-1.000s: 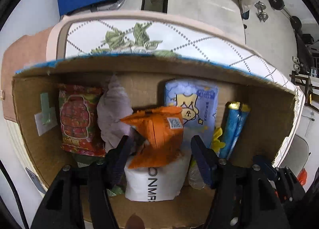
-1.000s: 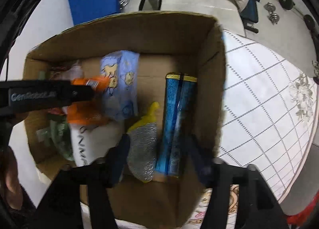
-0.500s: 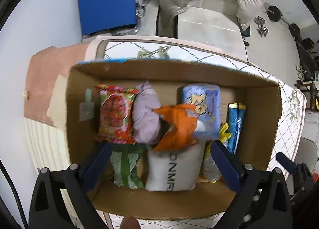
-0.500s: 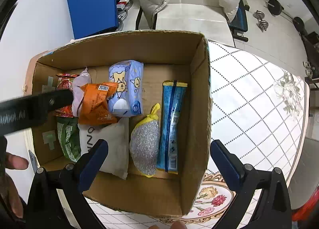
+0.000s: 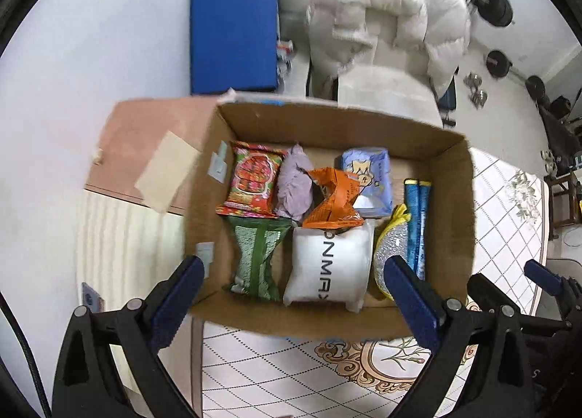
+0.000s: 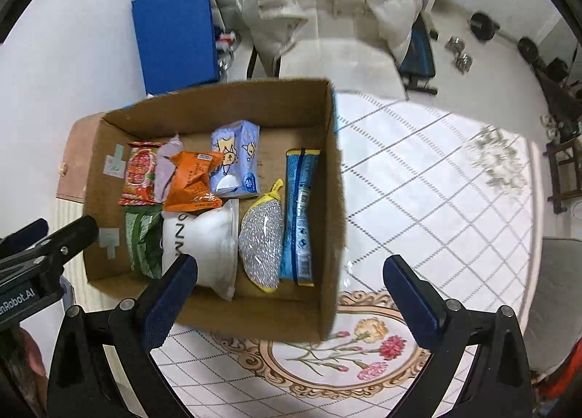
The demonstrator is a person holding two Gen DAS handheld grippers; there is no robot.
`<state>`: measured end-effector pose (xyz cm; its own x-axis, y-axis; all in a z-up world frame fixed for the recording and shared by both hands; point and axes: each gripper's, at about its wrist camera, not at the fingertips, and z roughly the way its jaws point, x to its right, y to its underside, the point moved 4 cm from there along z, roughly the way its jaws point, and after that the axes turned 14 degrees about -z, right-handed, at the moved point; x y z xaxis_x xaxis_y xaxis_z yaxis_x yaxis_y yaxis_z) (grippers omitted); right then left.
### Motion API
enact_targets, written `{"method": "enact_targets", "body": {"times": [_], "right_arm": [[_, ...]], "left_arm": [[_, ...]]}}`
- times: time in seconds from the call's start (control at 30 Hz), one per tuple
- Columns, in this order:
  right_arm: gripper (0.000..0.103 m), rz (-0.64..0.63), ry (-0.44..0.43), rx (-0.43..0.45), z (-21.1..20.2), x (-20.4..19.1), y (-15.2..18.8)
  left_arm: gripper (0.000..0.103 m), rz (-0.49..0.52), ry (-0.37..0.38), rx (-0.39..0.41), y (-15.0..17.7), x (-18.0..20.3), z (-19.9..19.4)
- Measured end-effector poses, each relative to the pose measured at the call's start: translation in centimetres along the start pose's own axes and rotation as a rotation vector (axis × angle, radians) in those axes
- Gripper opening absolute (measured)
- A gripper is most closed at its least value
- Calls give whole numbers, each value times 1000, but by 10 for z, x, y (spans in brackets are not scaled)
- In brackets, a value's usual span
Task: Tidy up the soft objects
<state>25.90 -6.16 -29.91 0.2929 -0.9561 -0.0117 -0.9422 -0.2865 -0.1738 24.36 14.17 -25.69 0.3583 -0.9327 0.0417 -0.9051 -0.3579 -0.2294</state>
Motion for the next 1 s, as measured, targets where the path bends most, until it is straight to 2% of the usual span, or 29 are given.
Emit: {"method": "enact_targets", "body": {"times": [0.33,0.7,1.0], "right_arm": [[103,-64,38,183,-110,-23,59],[103,-78,35,322,-207,-35,121],[103,-109,81,443,-281,-44,161]], "left_arm": [[101,40,25,180,53,-7,-97],[101,19,73,279,105,-22,-182],[101,18,98,364,141,-30,-243]]}}
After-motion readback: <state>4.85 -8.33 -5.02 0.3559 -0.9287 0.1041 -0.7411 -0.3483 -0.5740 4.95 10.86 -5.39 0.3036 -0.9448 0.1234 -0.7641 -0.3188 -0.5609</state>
